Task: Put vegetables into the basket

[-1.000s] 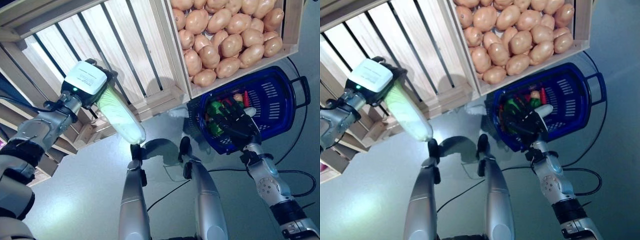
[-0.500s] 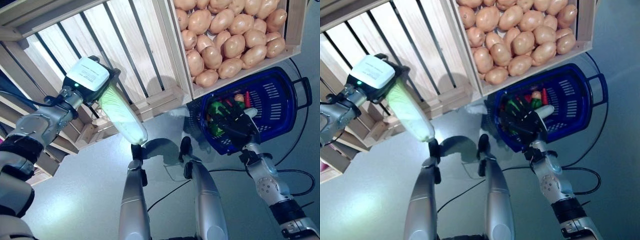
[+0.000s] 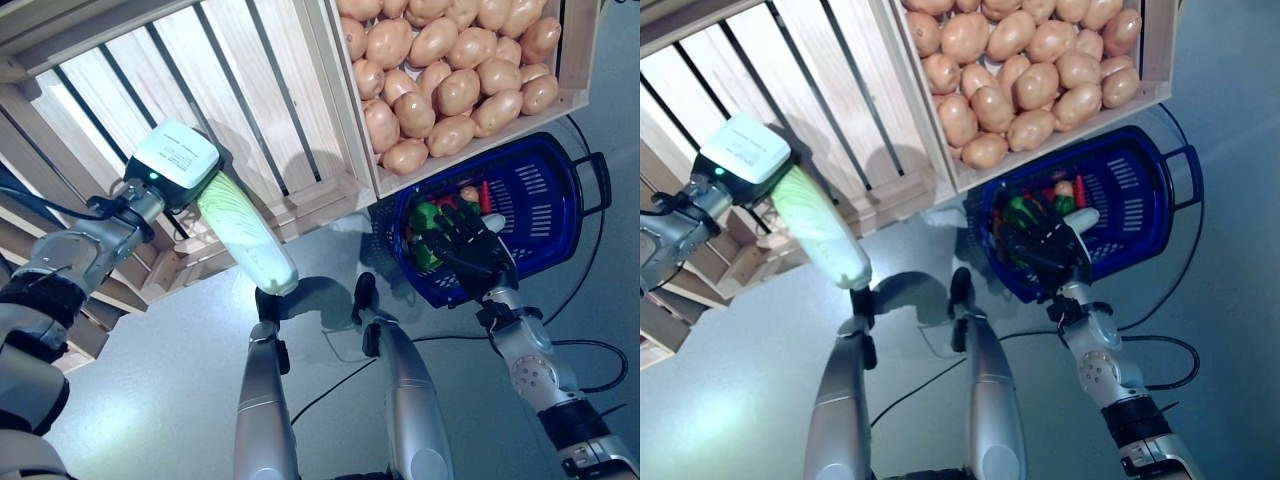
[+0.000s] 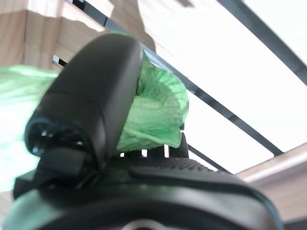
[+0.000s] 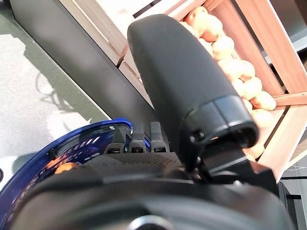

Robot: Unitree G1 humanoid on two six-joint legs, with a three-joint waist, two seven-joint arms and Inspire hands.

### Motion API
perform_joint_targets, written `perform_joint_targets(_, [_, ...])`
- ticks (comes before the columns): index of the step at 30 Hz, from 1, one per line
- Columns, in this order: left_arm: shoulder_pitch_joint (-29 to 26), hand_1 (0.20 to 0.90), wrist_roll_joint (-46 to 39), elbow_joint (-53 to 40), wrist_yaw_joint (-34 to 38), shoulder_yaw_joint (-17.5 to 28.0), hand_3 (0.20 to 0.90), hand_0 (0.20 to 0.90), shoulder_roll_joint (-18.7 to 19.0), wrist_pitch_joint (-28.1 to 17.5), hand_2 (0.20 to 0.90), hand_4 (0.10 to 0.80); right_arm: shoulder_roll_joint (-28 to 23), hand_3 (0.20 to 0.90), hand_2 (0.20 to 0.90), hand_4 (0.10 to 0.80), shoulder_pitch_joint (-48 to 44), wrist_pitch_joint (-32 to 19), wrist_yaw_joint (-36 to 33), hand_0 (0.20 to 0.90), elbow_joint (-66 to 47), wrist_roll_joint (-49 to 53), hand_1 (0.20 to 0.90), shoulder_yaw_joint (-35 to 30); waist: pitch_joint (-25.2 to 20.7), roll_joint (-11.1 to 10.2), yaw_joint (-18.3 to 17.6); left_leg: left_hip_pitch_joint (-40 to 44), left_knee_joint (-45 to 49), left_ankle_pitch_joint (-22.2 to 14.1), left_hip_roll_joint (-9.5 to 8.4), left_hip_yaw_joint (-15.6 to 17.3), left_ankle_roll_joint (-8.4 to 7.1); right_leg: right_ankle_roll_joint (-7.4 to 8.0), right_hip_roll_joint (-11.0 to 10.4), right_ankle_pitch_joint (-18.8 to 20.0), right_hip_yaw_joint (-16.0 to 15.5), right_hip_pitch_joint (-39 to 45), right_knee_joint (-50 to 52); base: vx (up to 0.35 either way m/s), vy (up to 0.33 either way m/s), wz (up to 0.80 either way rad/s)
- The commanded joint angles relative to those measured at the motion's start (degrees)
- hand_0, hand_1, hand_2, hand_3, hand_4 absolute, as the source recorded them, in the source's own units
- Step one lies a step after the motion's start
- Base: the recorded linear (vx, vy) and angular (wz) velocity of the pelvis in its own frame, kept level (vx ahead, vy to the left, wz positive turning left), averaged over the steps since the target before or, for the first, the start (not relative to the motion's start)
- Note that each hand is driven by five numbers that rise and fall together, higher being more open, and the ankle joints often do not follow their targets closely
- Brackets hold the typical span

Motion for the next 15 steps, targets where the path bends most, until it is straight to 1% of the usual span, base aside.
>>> perform_joint_targets(1, [-0.62, 0.300, 0.74, -3.66, 7.26, 5.34, 0.300, 0.300, 0.72, 2.22, 0.300, 0.400, -1.97, 0.900, 0.900, 0.800, 0.46, -6.71, -0.97, 0.900, -6.53, -2.52, 0.900, -4.04, 0.06, 0.97, 0.06, -1.29, -0.33, 2.68, 1.28, 3.22, -0.23, 3.03, -1.54, -1.00, 1.01, 5.63, -2.00, 0.000, 0.000, 0.00])
perform_joint_targets(6, [0.34, 0.300, 0.27, -2.98, 10.33, 6.51, 0.300, 0.300, 0.20, 2.70, 0.300, 0.400, -1.74, 0.900, 0.900, 0.800, 0.71, -6.69, -1.12, 0.900, -6.57, -2.52, 0.900, -4.09, 0.06, 0.94, 0.15, -1.08, -0.19, 2.65, 1.31, 3.07, -0.35, 3.04, -1.56, -1.20, 1.02, 5.71, -1.51, 0.000, 0.000, 0.00])
perform_joint_targets(8, [0.99, 0.300, -0.24, -3.35, 11.13, 7.19, 0.300, 0.300, -0.07, 3.53, 0.300, 0.400, -1.52, 0.900, 0.900, 0.800, 0.67, -6.55, -1.31, 0.900, -6.78, -2.71, 0.900, -4.10, 0.06, 0.93, 0.23, -0.74, -0.44, 2.74, 1.31, 3.08, -0.35, 3.05, -1.48, -1.18, 1.02, 6.01, -1.65, 0.000, 0.000, 0.00])
perform_joint_targets(12, [1.21, 0.300, -3.55, -2.65, 14.44, 8.30, 0.300, 0.300, -0.33, 3.37, 0.300, 0.400, -1.28, 0.900, 0.900, 0.800, 0.61, -6.51, -1.46, 0.900, -6.85, -2.83, 0.900, -4.19, 0.06, 0.96, 0.24, -0.31, -0.51, 2.76, 1.28, 3.03, -0.44, 2.99, -1.41, -1.38, 1.13, 6.46, -1.65, 0.000, 0.000, 0.00])
perform_joint_targets(14, [2.65, 0.300, -7.43, -3.82, 16.18, 9.92, 0.300, 0.300, -0.44, 3.18, 0.300, 0.400, -0.97, 0.900, 0.900, 0.800, 1.16, -6.54, -1.42, 0.900, -7.29, -2.60, 0.900, -4.27, 0.06, 0.89, 0.44, 0.41, -0.87, 2.80, 1.29, 3.01, -0.45, 2.99, -1.30, -1.40, 1.07, 7.11, -1.93, 0.000, 0.000, 0.00])
perform_joint_targets(15, [3.91, 0.300, -10.15, -4.33, 17.31, 11.46, 0.300, 0.300, -0.75, 3.02, 0.300, 0.400, -0.75, 0.900, 0.900, 0.800, 1.60, -6.53, -1.32, 0.900, -7.57, -2.56, 0.900, -4.30, 0.06, 0.83, 0.55, 0.96, -1.24, 2.93, 1.20, 3.00, -0.47, 3.02, -1.13, -1.32, 1.12, 7.61, -2.26, 0.000, 0.000, 0.00])
